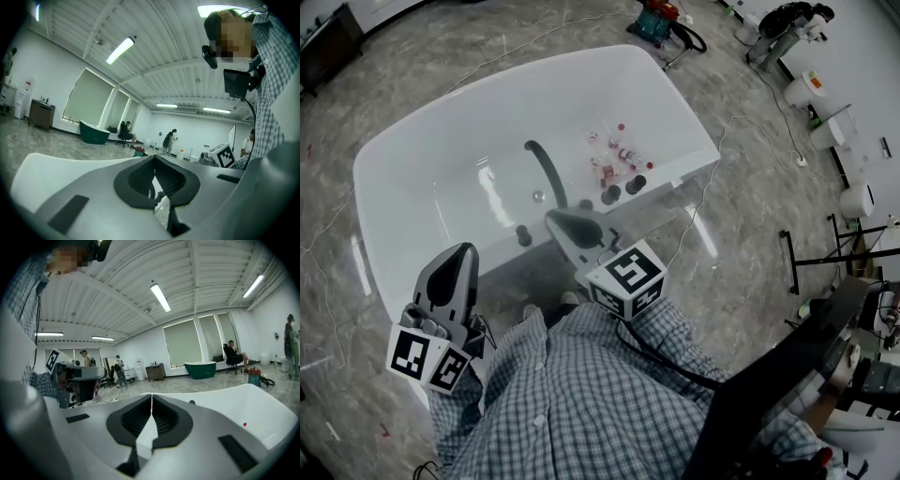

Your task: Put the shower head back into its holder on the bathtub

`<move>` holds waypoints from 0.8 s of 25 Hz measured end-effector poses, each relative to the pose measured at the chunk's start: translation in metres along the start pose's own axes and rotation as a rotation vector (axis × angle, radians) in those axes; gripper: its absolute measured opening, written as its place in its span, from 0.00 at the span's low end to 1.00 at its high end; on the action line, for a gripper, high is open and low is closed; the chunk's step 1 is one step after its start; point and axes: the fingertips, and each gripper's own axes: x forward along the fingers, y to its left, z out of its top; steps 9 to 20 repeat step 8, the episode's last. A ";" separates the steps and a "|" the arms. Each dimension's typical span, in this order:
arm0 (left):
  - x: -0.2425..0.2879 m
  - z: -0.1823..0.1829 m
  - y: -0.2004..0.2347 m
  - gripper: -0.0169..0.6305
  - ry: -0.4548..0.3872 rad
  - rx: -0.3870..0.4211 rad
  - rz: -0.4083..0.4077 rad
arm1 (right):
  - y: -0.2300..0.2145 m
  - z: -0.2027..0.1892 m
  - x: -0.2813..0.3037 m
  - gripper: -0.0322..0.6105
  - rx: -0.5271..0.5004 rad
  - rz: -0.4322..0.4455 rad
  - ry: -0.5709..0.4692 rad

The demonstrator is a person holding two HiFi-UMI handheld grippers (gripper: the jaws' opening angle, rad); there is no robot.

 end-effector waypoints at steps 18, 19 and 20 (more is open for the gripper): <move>-0.001 0.002 0.004 0.04 0.007 -0.004 0.006 | 0.002 -0.001 0.004 0.08 0.005 0.005 0.009; -0.001 0.002 0.004 0.04 0.007 -0.004 0.006 | 0.002 -0.001 0.004 0.08 0.005 0.005 0.009; -0.001 0.002 0.004 0.04 0.007 -0.004 0.006 | 0.002 -0.001 0.004 0.08 0.005 0.005 0.009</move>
